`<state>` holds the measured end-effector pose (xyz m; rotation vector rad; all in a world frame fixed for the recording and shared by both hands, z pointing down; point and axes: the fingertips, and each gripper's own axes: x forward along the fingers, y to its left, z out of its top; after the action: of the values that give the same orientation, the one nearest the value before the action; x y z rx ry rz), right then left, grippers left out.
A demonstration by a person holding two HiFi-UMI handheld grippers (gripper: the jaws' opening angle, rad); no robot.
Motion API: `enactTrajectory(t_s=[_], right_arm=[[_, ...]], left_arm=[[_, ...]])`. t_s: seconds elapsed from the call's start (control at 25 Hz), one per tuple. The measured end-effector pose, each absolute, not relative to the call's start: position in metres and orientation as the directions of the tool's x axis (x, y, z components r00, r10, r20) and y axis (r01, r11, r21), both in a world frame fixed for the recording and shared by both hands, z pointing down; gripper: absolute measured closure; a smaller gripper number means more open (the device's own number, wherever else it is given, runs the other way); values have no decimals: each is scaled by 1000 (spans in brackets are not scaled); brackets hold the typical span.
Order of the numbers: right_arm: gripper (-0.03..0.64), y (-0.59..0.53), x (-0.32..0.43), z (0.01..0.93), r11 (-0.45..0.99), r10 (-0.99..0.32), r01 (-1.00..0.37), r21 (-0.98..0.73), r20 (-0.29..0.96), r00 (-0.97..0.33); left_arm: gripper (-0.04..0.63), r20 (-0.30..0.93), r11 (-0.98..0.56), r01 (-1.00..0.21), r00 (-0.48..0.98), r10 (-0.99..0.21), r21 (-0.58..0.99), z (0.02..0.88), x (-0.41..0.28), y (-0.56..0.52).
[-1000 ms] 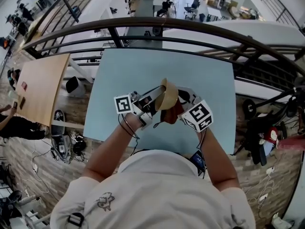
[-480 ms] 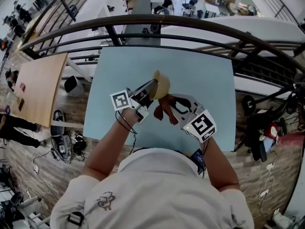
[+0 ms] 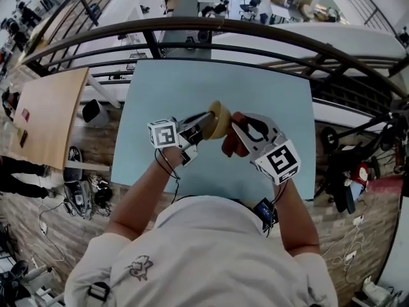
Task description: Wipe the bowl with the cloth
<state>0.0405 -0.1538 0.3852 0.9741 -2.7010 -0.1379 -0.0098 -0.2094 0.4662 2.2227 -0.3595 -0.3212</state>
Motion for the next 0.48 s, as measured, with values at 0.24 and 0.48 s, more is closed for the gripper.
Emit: enactTrajectory(t_s=[0.24,0.48], right_arm=[[523,-180,46,396,681,-730,-716,153,207,-651],[523,-191,50,432,628,-766,-772,99,251,-592]], left_arm=[[572,2,-689,-214,956,-295,693,478,-17,-191],[572,105,-652,-309,937,-333,692,514,-37,-193]])
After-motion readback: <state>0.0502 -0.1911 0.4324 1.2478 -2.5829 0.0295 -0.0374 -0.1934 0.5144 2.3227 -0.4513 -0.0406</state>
